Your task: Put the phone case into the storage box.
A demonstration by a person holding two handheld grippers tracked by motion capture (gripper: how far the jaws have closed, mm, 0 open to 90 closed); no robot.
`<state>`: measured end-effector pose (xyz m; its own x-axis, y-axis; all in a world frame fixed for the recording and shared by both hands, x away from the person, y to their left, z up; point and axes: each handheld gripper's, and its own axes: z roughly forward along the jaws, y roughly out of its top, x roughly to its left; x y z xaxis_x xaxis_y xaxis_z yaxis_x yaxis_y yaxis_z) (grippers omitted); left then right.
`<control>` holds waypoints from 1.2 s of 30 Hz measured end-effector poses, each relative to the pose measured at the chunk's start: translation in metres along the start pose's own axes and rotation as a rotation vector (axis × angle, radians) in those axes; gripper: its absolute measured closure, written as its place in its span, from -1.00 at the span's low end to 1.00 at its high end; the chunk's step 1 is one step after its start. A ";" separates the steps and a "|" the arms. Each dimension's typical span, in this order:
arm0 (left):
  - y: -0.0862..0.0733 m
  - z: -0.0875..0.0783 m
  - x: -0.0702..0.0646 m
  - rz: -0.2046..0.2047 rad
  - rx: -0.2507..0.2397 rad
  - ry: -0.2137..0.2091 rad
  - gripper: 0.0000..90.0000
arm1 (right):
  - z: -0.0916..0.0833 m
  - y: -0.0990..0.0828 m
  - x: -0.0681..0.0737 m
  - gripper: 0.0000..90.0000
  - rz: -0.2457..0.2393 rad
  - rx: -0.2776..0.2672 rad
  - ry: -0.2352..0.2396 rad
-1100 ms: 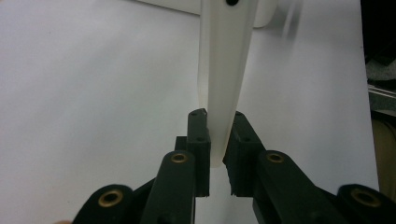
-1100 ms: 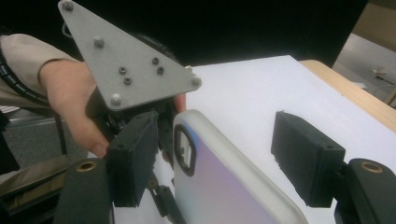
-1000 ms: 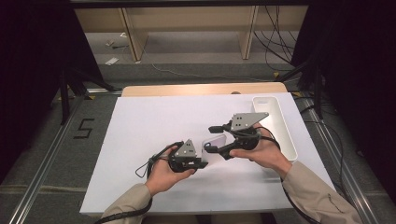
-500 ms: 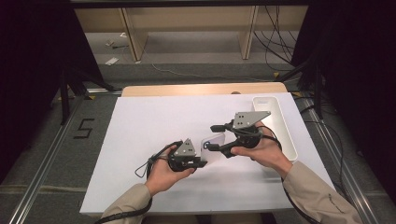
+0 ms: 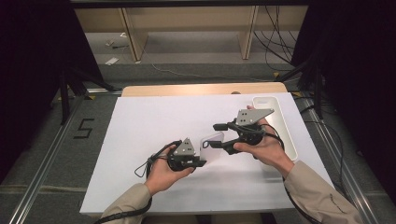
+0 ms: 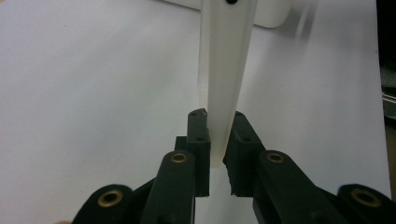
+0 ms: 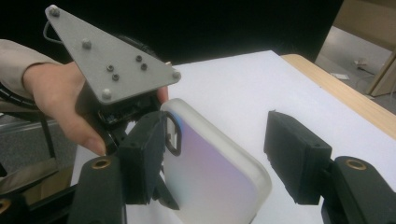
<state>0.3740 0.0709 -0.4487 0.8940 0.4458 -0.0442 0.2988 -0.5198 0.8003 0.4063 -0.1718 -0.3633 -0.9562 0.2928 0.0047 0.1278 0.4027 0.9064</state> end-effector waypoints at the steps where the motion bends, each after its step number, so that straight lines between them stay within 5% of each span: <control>1: 0.000 0.000 0.000 -0.002 0.000 0.003 0.80 | -0.001 0.000 0.000 -0.14 -0.001 0.003 -0.001; 11: -0.002 -0.001 0.004 -0.015 0.005 0.013 0.80 | -0.002 0.000 -0.002 -0.09 0.012 0.008 0.003; 13: -0.003 -0.001 0.005 -0.024 0.003 0.016 0.80 | -0.003 0.000 -0.002 -0.24 0.024 -0.002 -0.010; 24: 0.001 -0.004 0.005 -0.112 -0.003 0.116 0.80 | -0.002 -0.003 -0.005 -0.27 0.049 -0.038 -0.048; 30: 0.000 -0.005 0.006 -0.153 -0.008 0.164 0.80 | -0.002 -0.005 -0.005 -0.65 0.045 -0.088 -0.111; 36: 0.002 -0.006 0.005 -0.174 -0.011 0.194 0.80 | 0.003 -0.009 -0.005 -0.80 0.066 -0.111 -0.155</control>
<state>0.3770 0.0761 -0.4440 0.7481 0.6602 -0.0671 0.4384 -0.4156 0.7969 0.4106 -0.1747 -0.3728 -0.8937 0.4485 0.0084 0.1509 0.2828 0.9472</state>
